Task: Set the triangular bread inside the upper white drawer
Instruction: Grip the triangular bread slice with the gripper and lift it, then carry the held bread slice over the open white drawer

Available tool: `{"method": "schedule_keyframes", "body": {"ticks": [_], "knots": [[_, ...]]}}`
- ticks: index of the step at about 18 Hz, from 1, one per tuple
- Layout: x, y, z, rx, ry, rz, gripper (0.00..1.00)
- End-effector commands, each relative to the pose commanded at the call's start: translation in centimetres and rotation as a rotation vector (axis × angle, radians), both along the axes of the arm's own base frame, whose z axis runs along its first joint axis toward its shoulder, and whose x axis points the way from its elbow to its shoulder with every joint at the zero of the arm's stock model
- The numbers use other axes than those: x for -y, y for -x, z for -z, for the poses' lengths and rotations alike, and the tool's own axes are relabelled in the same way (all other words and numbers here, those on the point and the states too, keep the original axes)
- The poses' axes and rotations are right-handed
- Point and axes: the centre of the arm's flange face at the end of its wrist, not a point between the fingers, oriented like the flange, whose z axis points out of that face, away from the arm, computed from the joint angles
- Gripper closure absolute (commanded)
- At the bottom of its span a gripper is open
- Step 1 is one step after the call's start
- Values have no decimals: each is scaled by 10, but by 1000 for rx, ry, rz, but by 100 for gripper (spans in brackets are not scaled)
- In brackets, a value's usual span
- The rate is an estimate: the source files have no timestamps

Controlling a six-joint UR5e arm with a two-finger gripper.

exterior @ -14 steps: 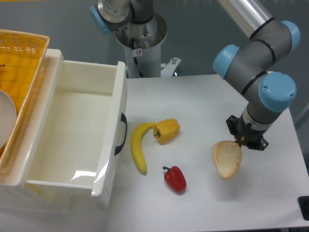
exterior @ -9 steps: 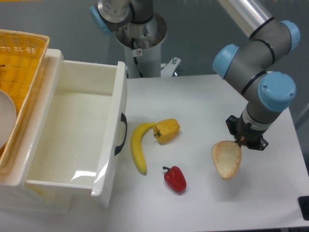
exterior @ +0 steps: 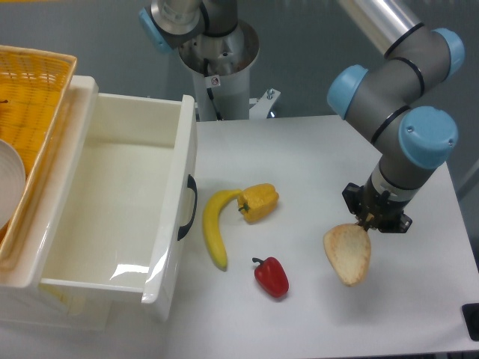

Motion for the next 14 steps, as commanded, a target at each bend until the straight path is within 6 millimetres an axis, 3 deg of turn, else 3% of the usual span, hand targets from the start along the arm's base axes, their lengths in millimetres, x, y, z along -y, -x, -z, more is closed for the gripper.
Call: {"method": "schedule_keyframes", "body": {"ticks": [9,14], "knots": [[-33,-74,-58,53,-111,-15,100],[-29,-99,-94,111,-175,-44,100]]}}
